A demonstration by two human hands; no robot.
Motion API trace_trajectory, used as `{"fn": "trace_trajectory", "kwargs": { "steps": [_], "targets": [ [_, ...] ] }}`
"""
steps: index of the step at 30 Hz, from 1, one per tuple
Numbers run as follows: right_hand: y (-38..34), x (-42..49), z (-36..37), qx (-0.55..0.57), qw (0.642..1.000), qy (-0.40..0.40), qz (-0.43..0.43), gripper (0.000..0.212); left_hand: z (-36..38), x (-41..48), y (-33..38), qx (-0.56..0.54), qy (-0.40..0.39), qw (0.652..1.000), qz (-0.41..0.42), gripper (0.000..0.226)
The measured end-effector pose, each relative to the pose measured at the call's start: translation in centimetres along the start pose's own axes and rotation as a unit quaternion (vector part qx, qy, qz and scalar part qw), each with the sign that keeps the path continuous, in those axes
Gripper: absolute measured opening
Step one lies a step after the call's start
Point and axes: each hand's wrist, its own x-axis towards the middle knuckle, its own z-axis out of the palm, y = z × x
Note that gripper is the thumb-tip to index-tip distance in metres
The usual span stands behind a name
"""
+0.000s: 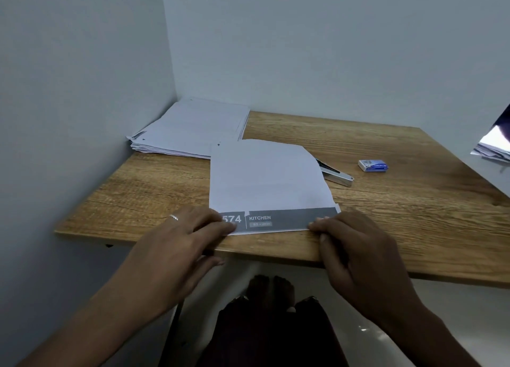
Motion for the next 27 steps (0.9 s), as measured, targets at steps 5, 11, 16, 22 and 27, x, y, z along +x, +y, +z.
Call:
{"fn": "trace_trajectory", "kwargs": {
  "steps": [5, 11, 16, 22, 27],
  "targets": [
    [0.8, -1.8, -0.2, 0.015, 0.999, 0.004, -0.051, 0.036, -0.2, -1.0, 0.2, -0.045, 0.106, 0.993, 0.039, 0.024],
    [-2.0, -0.7, -0.4, 0.043, 0.987, 0.095, -0.124, 0.030, -1.6, 0.4, 2.6, -0.106, 0.203, 0.973, 0.017, 0.020],
    [-6.5, 4.2, -1.9, 0.108, 0.966, 0.194, -0.134, 0.004, -4.1, 4.1, 5.1, -0.217, 0.277, 0.936, -0.003, 0.011],
    [-7.9, 7.9, -5.2, 0.198, 0.952, 0.208, -0.105, 0.003, -6.7, 7.6, 6.2, -0.289, 0.341, 0.895, 0.001, 0.013],
    [-5.9, 8.8, -7.3, 0.208, 0.955, 0.198, -0.070, 0.005, -7.9, 9.3, 5.4, -0.292, 0.381, 0.877, -0.017, 0.013]
  ]
}}
